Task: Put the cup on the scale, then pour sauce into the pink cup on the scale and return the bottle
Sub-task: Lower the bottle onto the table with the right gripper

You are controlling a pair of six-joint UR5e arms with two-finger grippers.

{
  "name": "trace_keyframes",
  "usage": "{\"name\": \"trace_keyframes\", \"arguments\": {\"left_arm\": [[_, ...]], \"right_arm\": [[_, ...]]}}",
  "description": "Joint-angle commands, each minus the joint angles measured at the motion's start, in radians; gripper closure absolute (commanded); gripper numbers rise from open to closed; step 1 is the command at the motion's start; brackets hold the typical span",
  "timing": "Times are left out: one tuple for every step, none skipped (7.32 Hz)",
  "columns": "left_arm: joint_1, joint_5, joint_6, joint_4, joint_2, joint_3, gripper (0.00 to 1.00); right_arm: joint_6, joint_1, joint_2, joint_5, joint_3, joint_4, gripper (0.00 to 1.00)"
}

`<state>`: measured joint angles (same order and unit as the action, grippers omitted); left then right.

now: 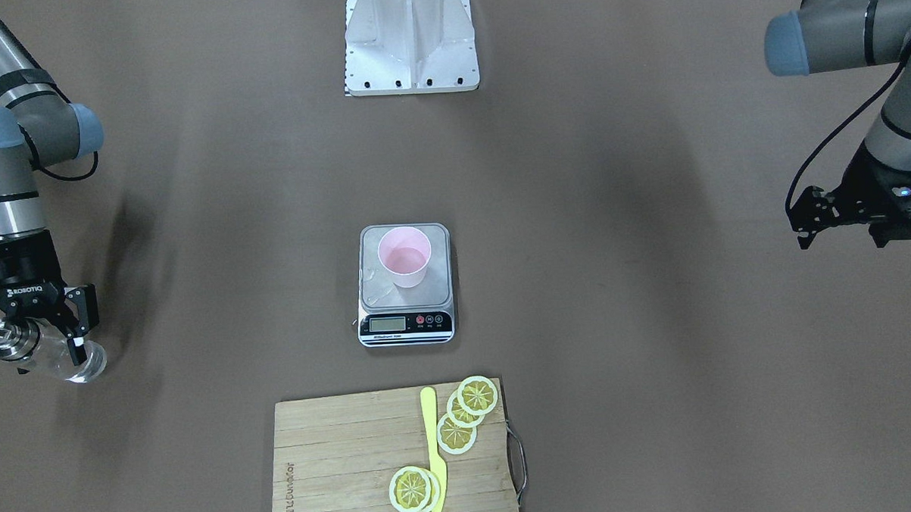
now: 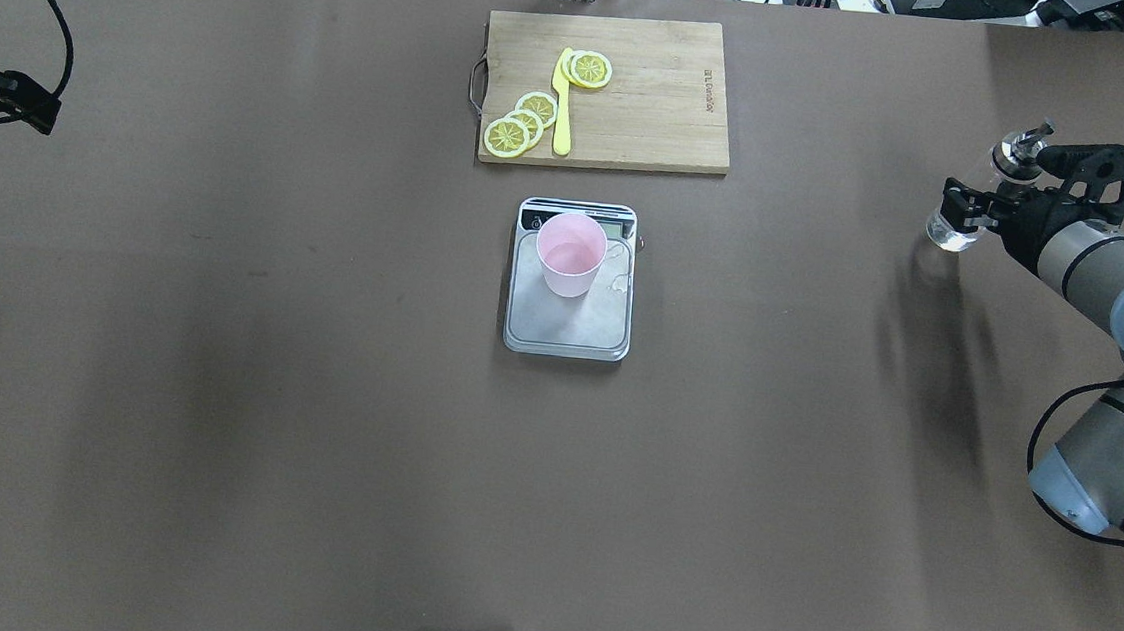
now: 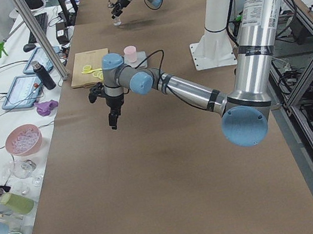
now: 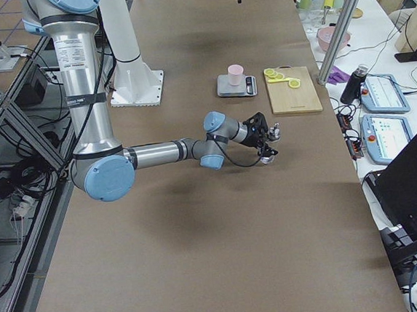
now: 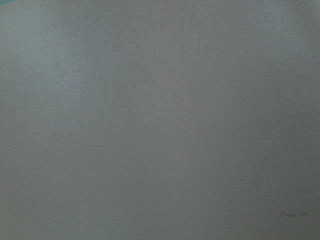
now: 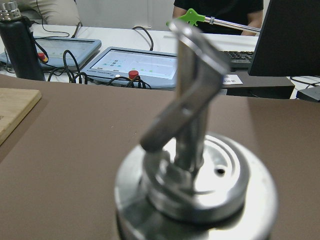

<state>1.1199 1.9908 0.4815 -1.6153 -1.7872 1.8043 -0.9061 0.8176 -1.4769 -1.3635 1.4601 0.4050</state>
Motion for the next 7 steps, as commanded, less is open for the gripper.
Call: {"name": "trace_keyframes", "arguments": {"left_arm": [[0.000, 0.000, 0.000, 0.000, 0.000, 0.000, 0.02], [0.000, -0.001, 0.000, 0.000, 0.000, -0.002, 0.02], [0.000, -0.001, 0.000, 0.000, 0.000, -0.002, 0.02], [0.000, -0.001, 0.000, 0.000, 0.000, -0.002, 0.02], [0.000, -0.001, 0.000, 0.000, 0.000, -0.003, 0.02], [0.000, -0.001, 0.000, 0.000, 0.000, -0.003, 0.02], [0.000, -0.001, 0.000, 0.000, 0.000, -0.005, 0.02]], "right_arm": [[-0.001, 0.000, 0.001, -0.002, -0.010, 0.000, 1.00], [-0.001, 0.000, 0.001, -0.003, -0.012, 0.000, 1.00], [-0.001, 0.000, 0.001, -0.029, -0.012, 0.000, 1.00], [-0.001, 0.000, 0.001, -0.034, -0.012, 0.000, 1.00], [0.001, 0.000, 0.001, -0.034, -0.012, 0.000, 1.00], [0.001, 0.000, 0.001, -0.037, -0.012, 0.000, 1.00], [0.001, 0.000, 0.001, -0.039, -0.014, 0.000, 1.00]]}}
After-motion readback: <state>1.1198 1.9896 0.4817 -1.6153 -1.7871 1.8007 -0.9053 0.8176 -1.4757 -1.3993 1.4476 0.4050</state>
